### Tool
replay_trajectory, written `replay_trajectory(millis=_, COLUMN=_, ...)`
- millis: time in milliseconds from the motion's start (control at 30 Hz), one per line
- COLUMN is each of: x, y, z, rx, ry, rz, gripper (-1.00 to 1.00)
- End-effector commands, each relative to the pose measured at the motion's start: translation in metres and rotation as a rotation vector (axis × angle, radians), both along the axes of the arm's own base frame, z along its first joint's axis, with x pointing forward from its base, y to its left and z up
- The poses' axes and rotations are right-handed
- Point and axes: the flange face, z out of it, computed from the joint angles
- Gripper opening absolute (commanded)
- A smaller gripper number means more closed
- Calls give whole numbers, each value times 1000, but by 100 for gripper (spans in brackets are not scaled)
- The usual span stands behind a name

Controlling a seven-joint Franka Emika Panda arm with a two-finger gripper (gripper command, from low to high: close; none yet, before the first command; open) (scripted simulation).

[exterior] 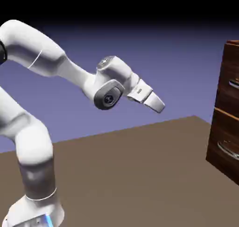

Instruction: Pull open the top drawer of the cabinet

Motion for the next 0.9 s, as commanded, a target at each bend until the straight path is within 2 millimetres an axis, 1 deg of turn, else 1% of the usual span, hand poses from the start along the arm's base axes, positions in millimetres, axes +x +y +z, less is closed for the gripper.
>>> replay_trajectory(millis=0, x=0, y=5, z=11, rx=-49, ry=-22, rz=58, gripper=0)
replay_trajectory(millis=233, x=-9, y=31, z=82, rx=-413, ry=-189, rz=419, gripper=0)
replay_trajectory(millis=433, x=-25, y=41, z=139, rx=-746, ry=-338, rz=663, gripper=0)
replay_trajectory(millis=633, x=-43, y=38, z=190, rx=-1095, ry=-477, rz=840, gripper=0)
replay_trajectory(millis=733, x=-52, y=32, z=212, rx=-1274, ry=-536, rz=903, gripper=0)
replay_trajectory(millis=867, x=-62, y=19, z=237, rx=-1515, ry=-600, rz=963, gripper=0)
